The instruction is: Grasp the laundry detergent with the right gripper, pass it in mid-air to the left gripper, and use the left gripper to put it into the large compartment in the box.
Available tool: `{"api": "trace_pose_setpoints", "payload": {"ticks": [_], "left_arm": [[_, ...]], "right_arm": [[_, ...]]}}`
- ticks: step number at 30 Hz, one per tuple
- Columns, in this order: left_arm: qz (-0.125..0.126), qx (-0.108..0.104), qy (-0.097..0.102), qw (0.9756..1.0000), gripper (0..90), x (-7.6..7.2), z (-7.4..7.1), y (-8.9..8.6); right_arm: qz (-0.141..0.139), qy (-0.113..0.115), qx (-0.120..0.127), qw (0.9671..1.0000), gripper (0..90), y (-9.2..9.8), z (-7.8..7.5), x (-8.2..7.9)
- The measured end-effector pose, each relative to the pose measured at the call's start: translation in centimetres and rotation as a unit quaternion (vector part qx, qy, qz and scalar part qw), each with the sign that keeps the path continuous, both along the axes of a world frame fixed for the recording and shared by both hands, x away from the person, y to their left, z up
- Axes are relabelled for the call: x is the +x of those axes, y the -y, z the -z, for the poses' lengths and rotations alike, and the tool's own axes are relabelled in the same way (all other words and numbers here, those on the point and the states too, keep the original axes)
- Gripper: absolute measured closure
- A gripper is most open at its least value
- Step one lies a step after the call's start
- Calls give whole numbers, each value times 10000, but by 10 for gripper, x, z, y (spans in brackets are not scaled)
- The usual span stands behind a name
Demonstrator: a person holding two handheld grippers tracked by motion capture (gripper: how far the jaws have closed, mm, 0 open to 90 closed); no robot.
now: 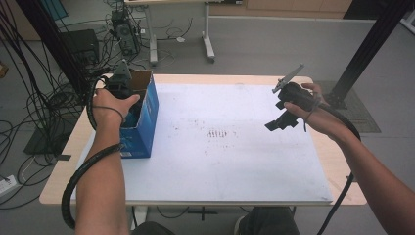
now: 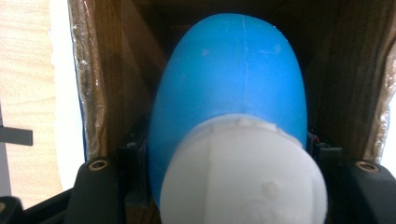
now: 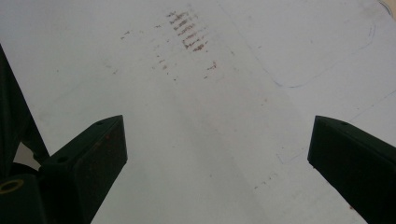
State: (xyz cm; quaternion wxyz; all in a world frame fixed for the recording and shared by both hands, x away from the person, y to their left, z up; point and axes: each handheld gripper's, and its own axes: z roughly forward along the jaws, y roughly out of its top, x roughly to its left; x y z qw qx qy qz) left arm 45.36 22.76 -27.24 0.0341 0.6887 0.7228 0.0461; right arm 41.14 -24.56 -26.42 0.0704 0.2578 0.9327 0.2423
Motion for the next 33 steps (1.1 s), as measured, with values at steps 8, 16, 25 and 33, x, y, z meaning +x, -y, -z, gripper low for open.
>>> {"api": "trace_pose_setpoints", "payload": {"ticks": [8, 16, 25, 33], "left_arm": [[9, 8, 6, 10000, 362, 0, 0, 1], [11, 13, 3, 10000, 362, 0, 0, 1], [8, 32, 13, 10000, 362, 0, 1, 1], [16, 42, -3, 10000, 362, 0, 0, 2]], "right_arm": [[6, 6, -18, 10000, 45, 0, -2, -1], [0, 27, -13, 10000, 46, -1, -3, -1], [9, 29, -12, 10000, 46, 0, -4, -2], [26, 33, -14, 10000, 46, 1, -4, -1]]}}
